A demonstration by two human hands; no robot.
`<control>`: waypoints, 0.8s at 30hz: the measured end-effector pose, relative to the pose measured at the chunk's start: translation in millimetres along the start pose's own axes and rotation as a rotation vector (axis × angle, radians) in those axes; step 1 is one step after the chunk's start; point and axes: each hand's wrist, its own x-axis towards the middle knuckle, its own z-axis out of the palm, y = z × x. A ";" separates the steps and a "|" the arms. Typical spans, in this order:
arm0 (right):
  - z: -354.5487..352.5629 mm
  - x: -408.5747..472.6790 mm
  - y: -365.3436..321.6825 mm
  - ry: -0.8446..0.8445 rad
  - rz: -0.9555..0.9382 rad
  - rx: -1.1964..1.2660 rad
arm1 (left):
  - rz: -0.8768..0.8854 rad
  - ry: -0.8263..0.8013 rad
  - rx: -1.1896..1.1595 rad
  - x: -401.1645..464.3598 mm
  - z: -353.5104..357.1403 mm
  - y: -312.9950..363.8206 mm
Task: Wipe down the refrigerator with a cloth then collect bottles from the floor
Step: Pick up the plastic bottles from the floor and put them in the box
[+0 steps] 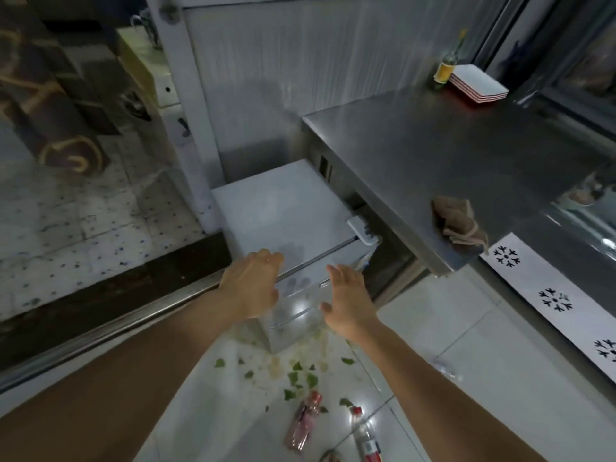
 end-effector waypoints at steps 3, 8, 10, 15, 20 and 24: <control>32.6 -11.3 -46.2 0.000 0.045 0.008 | 0.024 -0.007 -0.017 -26.1 6.4 -49.8; 91.3 -29.7 -112.7 -0.059 0.160 0.038 | 0.082 -0.118 -0.018 -68.7 23.7 -141.7; 112.8 -33.0 -135.9 -0.097 0.198 0.045 | 0.049 -0.160 -0.032 -81.8 31.0 -174.8; 159.5 -27.1 -182.6 -0.159 0.230 0.082 | -0.001 -0.227 -0.039 -98.6 60.9 -238.8; 200.2 1.6 -208.4 -0.189 0.218 0.124 | -0.081 -0.299 0.006 -96.9 94.9 -286.1; 238.7 33.0 -215.4 -0.239 0.186 0.121 | -0.148 -0.335 0.033 -86.9 132.5 -319.6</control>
